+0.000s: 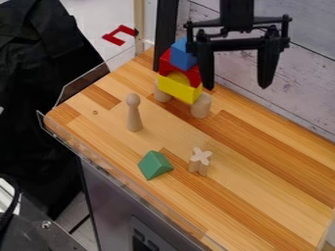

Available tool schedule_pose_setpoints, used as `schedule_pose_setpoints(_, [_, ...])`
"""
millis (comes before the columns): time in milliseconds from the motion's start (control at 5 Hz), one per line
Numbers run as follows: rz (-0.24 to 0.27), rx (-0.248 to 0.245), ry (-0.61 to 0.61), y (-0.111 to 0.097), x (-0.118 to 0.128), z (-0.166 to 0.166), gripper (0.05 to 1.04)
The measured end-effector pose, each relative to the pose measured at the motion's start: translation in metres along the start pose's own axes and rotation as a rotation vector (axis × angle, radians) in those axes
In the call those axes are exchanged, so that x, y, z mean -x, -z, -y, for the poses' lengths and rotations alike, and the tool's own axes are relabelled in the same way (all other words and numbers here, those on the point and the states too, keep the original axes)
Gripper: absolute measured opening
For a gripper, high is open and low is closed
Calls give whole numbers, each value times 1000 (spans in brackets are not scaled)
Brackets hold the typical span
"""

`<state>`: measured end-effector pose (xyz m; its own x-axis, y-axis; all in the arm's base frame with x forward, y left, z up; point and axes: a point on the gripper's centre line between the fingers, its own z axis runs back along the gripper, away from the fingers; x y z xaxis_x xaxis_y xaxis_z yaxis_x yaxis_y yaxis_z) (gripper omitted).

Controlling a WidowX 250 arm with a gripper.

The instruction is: Put the plus on top of the blue cube

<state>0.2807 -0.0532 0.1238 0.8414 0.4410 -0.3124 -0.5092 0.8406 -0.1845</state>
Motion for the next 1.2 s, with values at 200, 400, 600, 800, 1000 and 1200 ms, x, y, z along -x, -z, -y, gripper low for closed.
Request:
schedule_pose_setpoints(200, [-7,-42,178,18,-4,-9,999])
schedule_pose_setpoints(400, [-34,-84,219,39,-5,-20,999])
schedule_pose_setpoints(600, [-42,-116,208,48,-4,-24,999])
schedule_pose_setpoints(800, [35,-199,125,66,-4,-26,999])
schedule_pose_setpoints(1000, [48,-182,118,78,-11,-22,999])
schedule_pose_setpoints(1200, [26,-141,111,88,-15,-24,999])
